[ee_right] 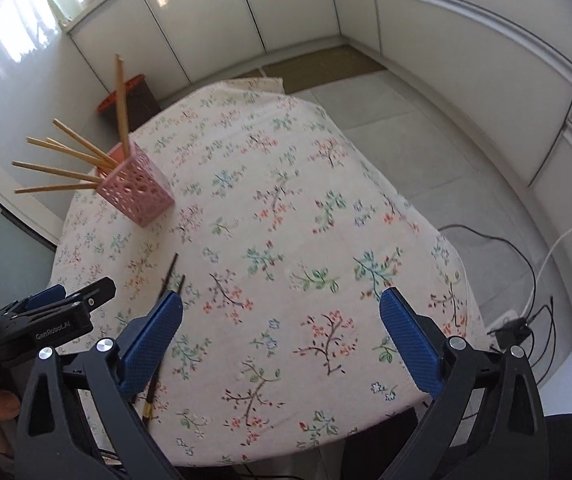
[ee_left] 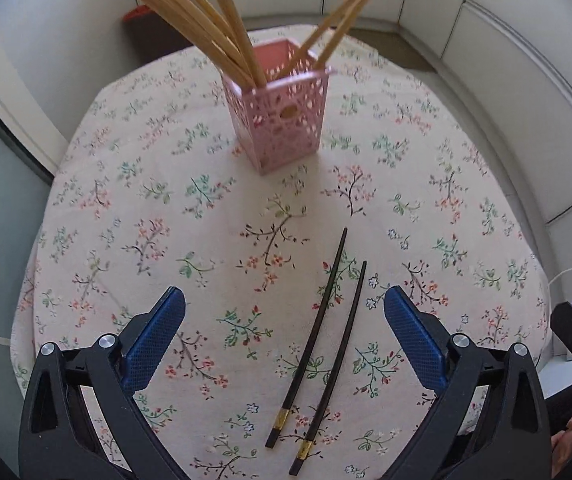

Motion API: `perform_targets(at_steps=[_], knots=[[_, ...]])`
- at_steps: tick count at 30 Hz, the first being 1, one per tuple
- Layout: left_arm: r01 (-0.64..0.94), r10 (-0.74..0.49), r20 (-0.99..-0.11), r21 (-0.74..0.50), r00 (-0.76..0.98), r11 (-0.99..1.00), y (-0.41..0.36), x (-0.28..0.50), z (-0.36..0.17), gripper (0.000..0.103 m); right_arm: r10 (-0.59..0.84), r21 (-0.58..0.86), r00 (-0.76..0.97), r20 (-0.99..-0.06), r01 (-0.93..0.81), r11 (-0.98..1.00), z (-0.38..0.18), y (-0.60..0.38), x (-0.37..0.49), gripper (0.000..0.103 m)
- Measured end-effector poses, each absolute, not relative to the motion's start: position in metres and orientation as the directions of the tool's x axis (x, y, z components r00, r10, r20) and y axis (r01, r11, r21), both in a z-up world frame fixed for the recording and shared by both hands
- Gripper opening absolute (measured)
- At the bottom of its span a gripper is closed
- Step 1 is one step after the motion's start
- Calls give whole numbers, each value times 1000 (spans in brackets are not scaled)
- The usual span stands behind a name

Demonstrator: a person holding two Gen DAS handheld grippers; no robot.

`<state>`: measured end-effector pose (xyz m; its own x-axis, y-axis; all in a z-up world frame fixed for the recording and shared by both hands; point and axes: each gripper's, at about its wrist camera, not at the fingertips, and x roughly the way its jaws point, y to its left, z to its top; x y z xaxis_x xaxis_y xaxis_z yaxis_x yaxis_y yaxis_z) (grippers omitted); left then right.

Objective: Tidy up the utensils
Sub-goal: 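Lower both tools and grasp a dark chopstick with each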

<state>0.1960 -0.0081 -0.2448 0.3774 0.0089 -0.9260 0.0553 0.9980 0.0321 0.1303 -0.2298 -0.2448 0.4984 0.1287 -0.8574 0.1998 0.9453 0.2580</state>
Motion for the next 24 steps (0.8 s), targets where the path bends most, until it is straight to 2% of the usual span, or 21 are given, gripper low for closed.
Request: perform_targets(at_steps=[5, 8, 10, 14, 16, 17, 19, 24], knots=[[21, -2, -938, 6, 346, 1000, -19, 217, -271, 92, 143, 265, 430, -891, 239, 934, -270, -244, 133, 96], [-3, -46, -952, -50, 301, 999, -21, 232, -283, 77, 151, 271, 414, -897, 248, 930, -275, -247, 134, 96], [-24, -45, -964, -53, 261, 998, -22, 238, -294, 58, 152, 270, 407, -901, 251, 929, -277, -247, 136, 96], [2, 8, -968, 8, 249, 1000, -25, 240, -303, 46, 170, 278, 388, -906, 241, 930, -280, -242, 141, 96], [13, 6, -968, 9, 250, 1000, -22, 238, -303, 29, 175, 274, 376, -910, 227, 934, -282, -235, 146, 96], [18, 4, -968, 9, 250, 1000, -19, 237, -303, 24, 179, 273, 370, -912, 220, 937, -283, -230, 148, 96], [22, 8, -969, 14, 246, 1000, -11, 235, -304, 5, 183, 269, 358, -916, 207, 941, -284, -220, 153, 96], [-4, -35, -965, -37, 260, 999, 18, 222, -300, 4, 227, 295, 308, -924, 195, 935, -293, -192, 172, 96]])
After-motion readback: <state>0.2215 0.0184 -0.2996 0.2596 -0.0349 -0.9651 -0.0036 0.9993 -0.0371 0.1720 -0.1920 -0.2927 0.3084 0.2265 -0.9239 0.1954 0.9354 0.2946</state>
